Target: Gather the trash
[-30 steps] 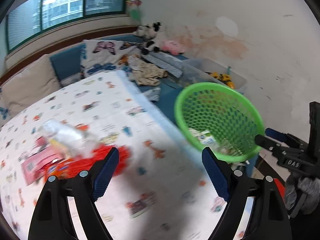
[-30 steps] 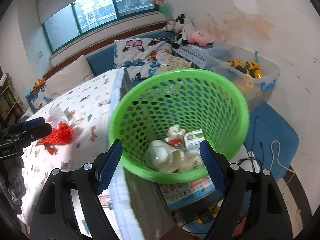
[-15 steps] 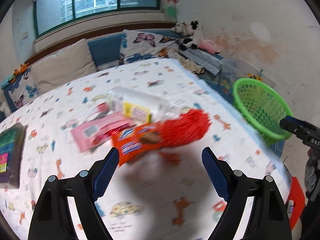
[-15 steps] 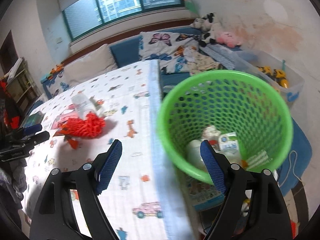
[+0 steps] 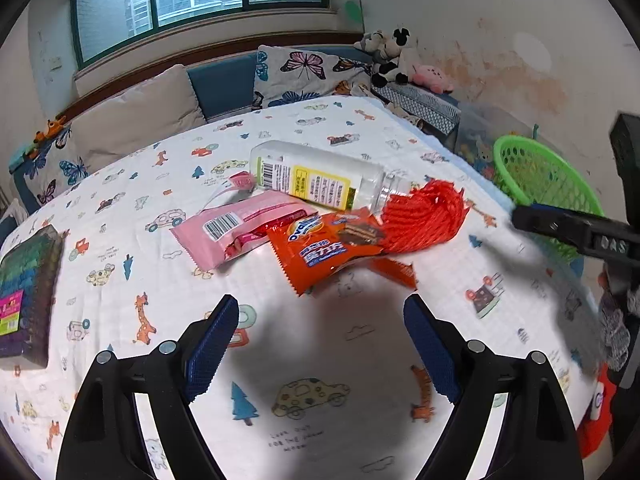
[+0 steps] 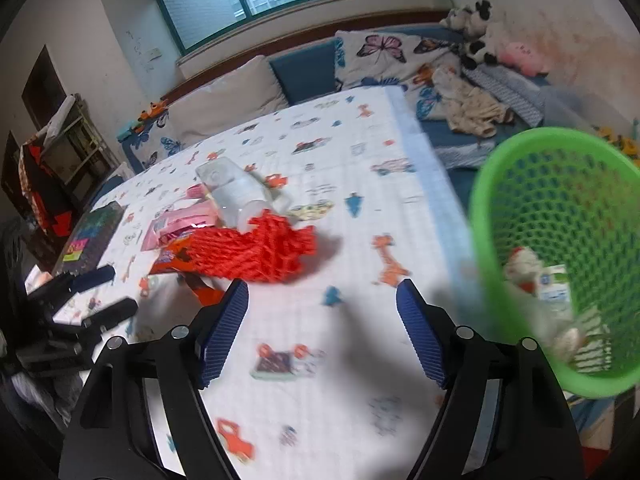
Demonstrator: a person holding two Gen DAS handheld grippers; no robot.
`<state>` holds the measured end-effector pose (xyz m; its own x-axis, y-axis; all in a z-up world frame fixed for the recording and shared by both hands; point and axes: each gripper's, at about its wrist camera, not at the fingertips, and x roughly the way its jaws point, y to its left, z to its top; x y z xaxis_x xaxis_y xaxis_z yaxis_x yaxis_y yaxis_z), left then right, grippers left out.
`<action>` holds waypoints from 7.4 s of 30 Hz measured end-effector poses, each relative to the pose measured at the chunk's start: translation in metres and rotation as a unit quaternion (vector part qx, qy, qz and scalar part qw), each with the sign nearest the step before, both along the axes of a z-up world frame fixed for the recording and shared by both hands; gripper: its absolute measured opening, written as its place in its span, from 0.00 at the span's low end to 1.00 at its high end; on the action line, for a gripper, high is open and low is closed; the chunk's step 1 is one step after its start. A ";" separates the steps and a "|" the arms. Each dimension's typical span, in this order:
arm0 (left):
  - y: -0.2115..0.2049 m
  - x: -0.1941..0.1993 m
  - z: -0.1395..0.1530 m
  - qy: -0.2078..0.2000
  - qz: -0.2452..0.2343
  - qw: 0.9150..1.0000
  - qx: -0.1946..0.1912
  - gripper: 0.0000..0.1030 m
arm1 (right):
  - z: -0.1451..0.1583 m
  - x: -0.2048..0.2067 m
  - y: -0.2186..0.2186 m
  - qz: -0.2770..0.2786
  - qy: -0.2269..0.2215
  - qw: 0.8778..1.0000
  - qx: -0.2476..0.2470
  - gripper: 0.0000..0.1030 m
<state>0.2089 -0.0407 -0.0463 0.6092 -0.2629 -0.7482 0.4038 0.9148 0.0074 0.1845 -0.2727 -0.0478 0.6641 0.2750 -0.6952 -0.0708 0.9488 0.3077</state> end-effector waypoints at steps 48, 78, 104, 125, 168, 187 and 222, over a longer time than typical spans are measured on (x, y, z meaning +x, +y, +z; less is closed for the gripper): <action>-0.018 0.009 -0.008 -0.006 -0.078 0.995 0.055 0.18 | 0.022 -0.022 -0.051 -0.074 -0.035 0.997 0.012 0.24; -0.181 -0.017 0.053 -0.006 -0.194 0.981 -0.007 0.05 | -0.001 -0.077 -0.218 -0.224 -0.009 0.974 -0.038 0.29; -0.118 0.010 0.027 0.051 -0.118 0.991 -0.033 0.50 | 0.006 -0.072 -0.170 -0.158 -0.028 0.987 -0.020 0.61; -0.112 0.031 -0.041 0.120 -0.111 0.986 -0.032 0.63 | -0.003 -0.073 -0.157 -0.143 -0.021 0.989 -0.016 0.61; -0.286 0.026 0.023 0.069 -0.175 0.980 -0.066 0.66 | -0.010 -0.126 -0.196 -0.180 -0.029 0.983 -0.032 0.72; -0.164 0.012 0.032 0.016 -0.103 0.994 -0.043 0.70 | 0.008 -0.114 -0.151 -0.129 -0.042 0.990 -0.033 0.75; 0.018 0.149 -0.023 0.088 -0.128 0.986 0.052 0.87 | 0.005 0.006 0.010 0.035 -0.005 0.998 -0.045 0.77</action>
